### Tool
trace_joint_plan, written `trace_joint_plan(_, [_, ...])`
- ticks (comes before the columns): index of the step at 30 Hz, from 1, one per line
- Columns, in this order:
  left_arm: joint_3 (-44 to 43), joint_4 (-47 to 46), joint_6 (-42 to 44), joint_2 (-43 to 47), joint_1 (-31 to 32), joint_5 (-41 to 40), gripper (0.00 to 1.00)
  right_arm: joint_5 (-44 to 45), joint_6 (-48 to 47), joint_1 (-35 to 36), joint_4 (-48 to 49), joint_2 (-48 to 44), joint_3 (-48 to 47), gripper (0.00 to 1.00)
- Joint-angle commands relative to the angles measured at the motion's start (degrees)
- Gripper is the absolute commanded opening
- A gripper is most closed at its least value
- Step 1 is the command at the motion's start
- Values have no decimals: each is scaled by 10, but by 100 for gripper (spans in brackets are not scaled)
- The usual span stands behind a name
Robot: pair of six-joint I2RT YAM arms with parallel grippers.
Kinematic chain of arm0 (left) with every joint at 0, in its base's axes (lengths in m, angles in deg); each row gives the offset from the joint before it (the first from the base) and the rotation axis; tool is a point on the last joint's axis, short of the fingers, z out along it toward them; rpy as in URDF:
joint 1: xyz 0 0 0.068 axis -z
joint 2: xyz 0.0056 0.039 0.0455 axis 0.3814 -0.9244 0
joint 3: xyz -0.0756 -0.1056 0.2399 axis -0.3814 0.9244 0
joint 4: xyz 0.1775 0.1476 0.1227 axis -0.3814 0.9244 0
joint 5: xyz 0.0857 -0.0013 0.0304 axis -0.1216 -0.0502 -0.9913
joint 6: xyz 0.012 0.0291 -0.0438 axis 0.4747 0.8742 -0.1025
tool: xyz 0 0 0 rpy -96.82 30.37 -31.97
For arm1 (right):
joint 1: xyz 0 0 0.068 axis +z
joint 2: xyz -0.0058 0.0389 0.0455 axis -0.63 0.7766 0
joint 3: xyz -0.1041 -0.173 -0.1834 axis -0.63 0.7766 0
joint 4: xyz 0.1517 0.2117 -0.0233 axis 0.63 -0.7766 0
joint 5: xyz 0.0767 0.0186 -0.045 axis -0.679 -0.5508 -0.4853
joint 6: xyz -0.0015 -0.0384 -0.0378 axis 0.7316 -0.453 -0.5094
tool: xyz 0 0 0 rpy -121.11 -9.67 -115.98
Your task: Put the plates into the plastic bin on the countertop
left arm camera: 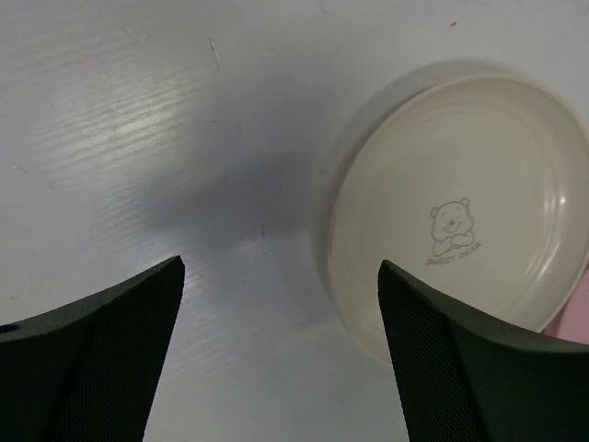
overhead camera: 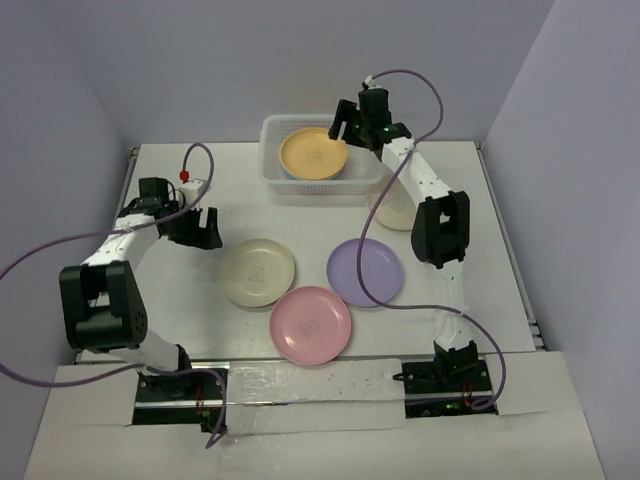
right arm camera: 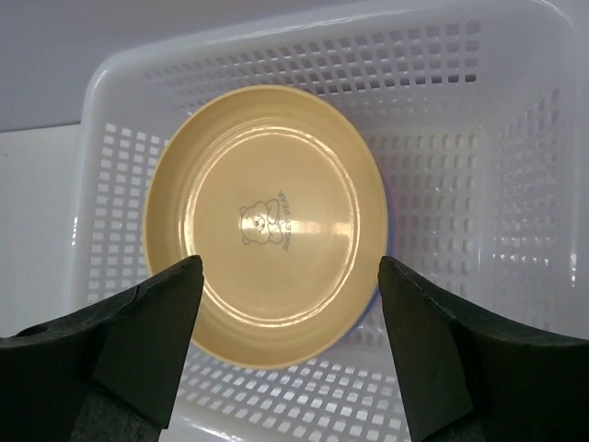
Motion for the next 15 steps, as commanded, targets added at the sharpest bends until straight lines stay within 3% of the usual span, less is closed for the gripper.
trace_joint_plan(1, [-15,-7,63,-55,13,8,89,-14,-27,1,-2,-155,86,86])
trace_joint_plan(4, [-17,-1,85,-77,30,4,87,1,-48,-1,-7,-217,141,96])
trace_joint_plan(10, [-8,-21,79,-117,87,-17,80,31,-74,-15,-15,-335,261,100])
trace_joint_plan(12, [-14,-32,68,-137,89,-23,72,28,-72,-35,-21,-360,289,100])
trace_joint_plan(14, [-24,-33,61,-160,89,-30,58,10,-64,-67,-36,-377,309,100])
trace_joint_plan(15, [-24,-37,57,-168,89,-36,47,-10,-55,-80,-45,-384,320,100])
